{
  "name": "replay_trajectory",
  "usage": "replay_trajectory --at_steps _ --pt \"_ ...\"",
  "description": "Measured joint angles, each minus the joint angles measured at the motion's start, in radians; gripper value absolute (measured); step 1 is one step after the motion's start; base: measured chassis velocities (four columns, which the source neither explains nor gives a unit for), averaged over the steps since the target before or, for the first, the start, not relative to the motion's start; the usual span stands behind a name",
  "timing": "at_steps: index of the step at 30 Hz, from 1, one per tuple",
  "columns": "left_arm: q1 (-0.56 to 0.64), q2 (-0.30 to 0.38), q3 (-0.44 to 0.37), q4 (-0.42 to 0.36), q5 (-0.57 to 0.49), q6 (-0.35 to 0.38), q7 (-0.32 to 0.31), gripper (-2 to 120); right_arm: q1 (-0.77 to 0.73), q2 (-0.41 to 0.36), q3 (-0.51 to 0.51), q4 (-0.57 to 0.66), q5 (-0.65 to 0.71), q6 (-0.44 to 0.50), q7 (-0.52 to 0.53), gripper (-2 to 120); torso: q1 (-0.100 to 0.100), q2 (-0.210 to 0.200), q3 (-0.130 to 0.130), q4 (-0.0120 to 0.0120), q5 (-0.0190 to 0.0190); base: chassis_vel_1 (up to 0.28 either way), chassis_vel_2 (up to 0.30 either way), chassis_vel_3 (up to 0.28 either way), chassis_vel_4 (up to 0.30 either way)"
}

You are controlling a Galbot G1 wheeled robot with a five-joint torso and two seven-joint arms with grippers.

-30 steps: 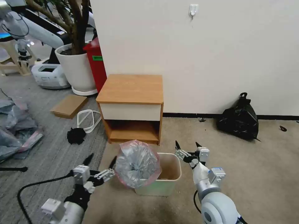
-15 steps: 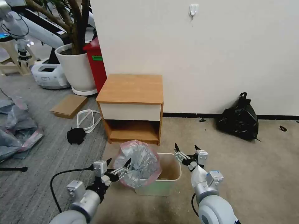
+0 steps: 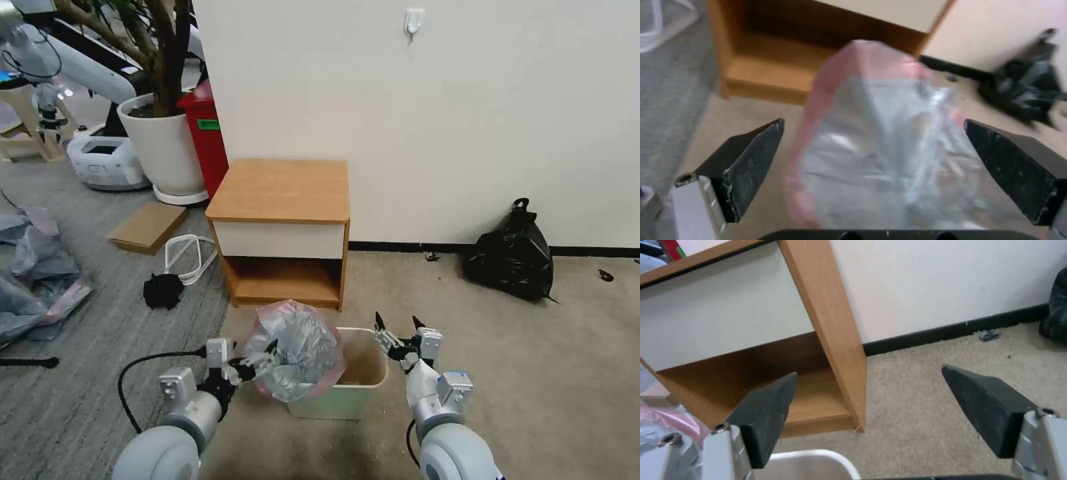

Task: Pick up the garbage bag from the table and place it over the trash can.

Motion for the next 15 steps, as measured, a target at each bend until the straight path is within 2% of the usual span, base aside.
replay_trajectory --at_steps 5,8,12,15 --pt "-0.003 0.009 0.01 -0.006 -0.023 0.022 0.002 100 0.0 0.004 0.0 -0.001 0.0 0.001 0.0 84 0.0 0.0 0.0 0.0 -0.0001 0.0 0.0 0.0 0.0" --pt "-0.025 0.017 0.033 0.021 -0.014 0.03 -0.014 86 -0.002 0.006 -0.001 -0.001 -0.002 0.002 0.001 80 0.0 0.0 0.0 0.0 -0.0003 0.0 0.0 0.0 0.0" --pt "-0.036 0.019 0.043 0.034 -0.011 0.033 -0.025 80 -0.005 0.008 0.0 -0.001 -0.004 0.004 0.001 79 0.0 0.0 0.0 0.0 -0.0002 0.0 0.0 0.0 0.0" --pt "-0.076 0.023 0.076 0.067 -0.004 0.054 -0.07 70 -0.018 0.014 0.005 -0.005 -0.015 0.014 0.001 78 0.0 0.0 0.0 -0.0001 -0.0002 0.0 0.0 0.0 0.0"
